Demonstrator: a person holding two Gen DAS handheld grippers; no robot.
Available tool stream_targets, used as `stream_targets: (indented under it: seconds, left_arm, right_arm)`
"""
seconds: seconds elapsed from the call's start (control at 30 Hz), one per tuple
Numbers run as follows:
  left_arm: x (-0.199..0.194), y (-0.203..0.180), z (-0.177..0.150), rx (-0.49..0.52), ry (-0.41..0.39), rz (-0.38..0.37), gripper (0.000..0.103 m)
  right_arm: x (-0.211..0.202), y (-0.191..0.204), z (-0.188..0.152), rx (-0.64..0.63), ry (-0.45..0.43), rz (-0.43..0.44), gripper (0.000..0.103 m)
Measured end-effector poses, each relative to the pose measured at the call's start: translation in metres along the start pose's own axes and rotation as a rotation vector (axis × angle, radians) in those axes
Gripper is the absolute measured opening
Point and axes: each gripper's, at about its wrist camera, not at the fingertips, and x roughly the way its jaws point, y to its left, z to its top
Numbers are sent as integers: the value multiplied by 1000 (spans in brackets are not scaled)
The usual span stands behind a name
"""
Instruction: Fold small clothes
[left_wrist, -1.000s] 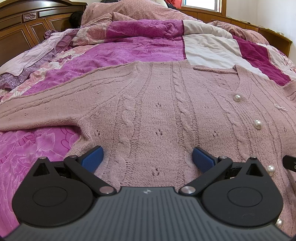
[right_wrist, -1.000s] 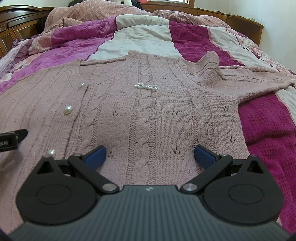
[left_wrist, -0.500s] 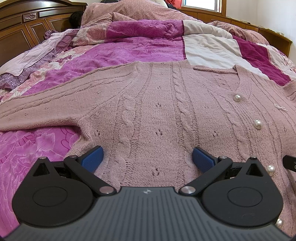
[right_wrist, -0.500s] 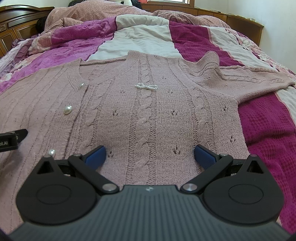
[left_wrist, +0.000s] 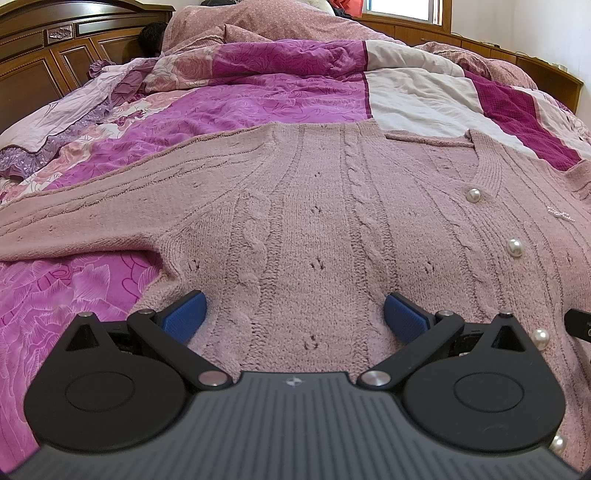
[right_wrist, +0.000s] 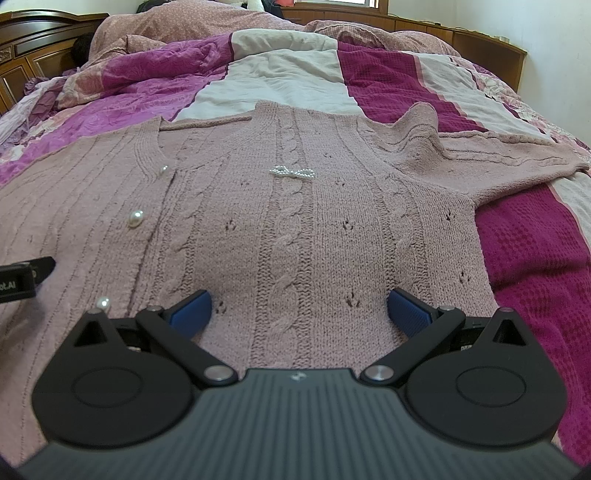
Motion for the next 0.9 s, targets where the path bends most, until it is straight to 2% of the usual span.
stream_targets:
  seconds: [0.9]
  left_arm:
    - [0, 0, 0, -3, 2, -2, 103]
  right_arm:
    - [0, 2, 0, 1, 6, -7, 103]
